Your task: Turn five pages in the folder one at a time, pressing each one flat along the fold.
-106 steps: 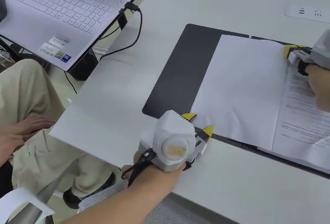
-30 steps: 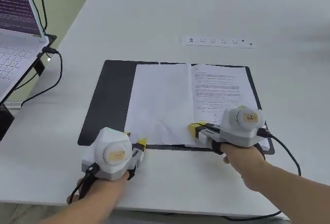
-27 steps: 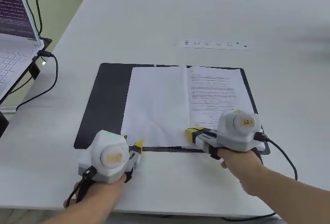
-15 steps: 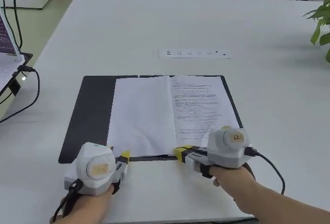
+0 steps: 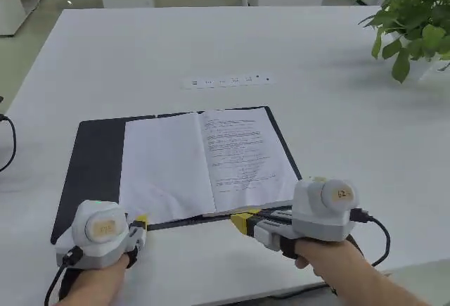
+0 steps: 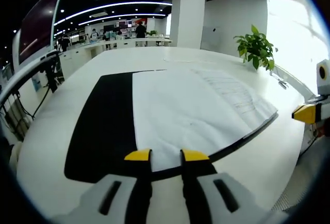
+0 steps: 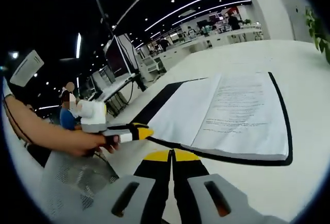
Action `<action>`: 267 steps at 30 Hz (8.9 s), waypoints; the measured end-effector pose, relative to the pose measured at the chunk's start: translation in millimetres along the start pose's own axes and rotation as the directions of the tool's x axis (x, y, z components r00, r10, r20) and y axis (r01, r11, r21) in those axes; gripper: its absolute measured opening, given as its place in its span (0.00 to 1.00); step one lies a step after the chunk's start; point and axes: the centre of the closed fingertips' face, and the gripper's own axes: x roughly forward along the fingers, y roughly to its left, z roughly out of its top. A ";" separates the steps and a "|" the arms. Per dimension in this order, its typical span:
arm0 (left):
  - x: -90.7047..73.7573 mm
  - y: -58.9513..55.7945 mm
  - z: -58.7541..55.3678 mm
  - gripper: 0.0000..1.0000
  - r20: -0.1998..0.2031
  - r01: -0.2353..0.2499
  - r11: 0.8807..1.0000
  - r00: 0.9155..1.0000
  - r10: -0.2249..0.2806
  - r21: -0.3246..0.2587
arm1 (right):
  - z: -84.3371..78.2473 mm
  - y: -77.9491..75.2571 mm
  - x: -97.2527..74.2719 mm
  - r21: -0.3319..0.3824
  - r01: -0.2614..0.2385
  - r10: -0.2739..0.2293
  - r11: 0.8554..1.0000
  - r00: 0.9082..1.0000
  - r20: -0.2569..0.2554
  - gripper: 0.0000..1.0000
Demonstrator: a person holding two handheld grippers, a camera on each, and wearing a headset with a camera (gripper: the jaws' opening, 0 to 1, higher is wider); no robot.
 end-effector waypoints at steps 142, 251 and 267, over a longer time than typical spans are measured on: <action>99.5 -240.4 28.1 0.66 -0.077 0.255 0.902 0.967 -0.243 0.349 | 29.7 -61.4 -132.6 0.085 0.316 -0.327 0.945 0.915 0.238 0.89; 99.4 -211.3 43.1 0.14 0.004 0.249 0.966 0.968 -0.249 0.073 | -18.3 -147.7 -2.8 0.890 0.089 -0.403 0.446 0.908 0.112 0.00; 44.1 -174.6 65.5 0.26 0.044 0.262 0.960 0.962 -0.268 0.102 | 35.6 -114.6 -17.1 0.794 0.021 -0.371 0.607 0.892 0.260 0.00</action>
